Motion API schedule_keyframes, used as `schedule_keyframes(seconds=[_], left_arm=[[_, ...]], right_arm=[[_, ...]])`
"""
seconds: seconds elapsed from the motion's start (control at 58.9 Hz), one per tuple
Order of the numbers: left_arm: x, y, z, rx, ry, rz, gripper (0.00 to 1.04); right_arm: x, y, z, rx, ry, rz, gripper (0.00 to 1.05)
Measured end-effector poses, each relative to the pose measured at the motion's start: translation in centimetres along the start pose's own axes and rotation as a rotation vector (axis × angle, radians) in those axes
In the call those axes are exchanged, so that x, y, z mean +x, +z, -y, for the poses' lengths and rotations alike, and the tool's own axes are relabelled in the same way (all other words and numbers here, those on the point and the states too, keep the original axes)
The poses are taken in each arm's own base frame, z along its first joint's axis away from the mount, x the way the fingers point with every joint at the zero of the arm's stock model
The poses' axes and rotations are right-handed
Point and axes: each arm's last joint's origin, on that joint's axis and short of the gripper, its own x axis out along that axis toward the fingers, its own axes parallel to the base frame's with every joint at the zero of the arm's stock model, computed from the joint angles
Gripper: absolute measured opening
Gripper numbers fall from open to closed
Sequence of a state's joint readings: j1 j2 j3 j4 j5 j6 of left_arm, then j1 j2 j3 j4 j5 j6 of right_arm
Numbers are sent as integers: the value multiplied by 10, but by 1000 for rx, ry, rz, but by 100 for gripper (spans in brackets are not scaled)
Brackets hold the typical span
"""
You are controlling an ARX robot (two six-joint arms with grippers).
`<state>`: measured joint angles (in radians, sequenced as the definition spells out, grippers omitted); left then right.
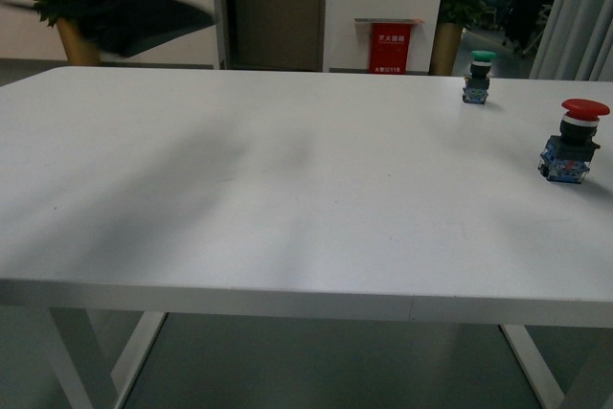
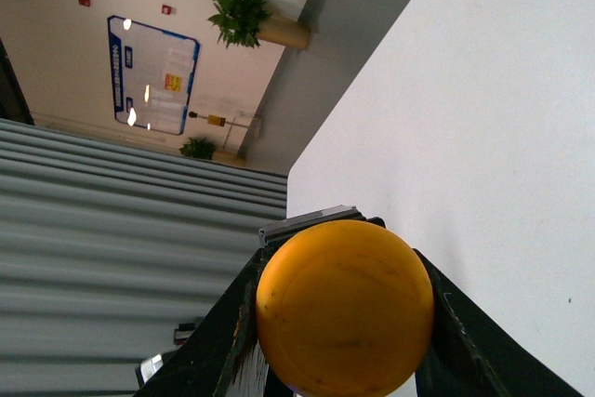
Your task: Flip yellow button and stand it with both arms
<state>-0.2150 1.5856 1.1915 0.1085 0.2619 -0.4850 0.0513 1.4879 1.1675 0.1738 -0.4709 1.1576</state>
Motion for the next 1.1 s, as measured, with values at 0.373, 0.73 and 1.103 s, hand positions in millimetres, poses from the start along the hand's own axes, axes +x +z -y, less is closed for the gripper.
schedule_keyframes(seconds=[0.373, 0.73, 1.103], left_arm=[[-112, -53, -65, 728, 456, 178, 91], [-161, -133, -75, 494, 402, 381, 30], [-183, -163, -76, 479, 397, 390, 4]], right_arm=[[-5, -19, -5, -50, 3, 4, 35], [-11, -20, -10, -74, 3, 25, 35], [-4, -24, -7, -80, -16, 6, 35]])
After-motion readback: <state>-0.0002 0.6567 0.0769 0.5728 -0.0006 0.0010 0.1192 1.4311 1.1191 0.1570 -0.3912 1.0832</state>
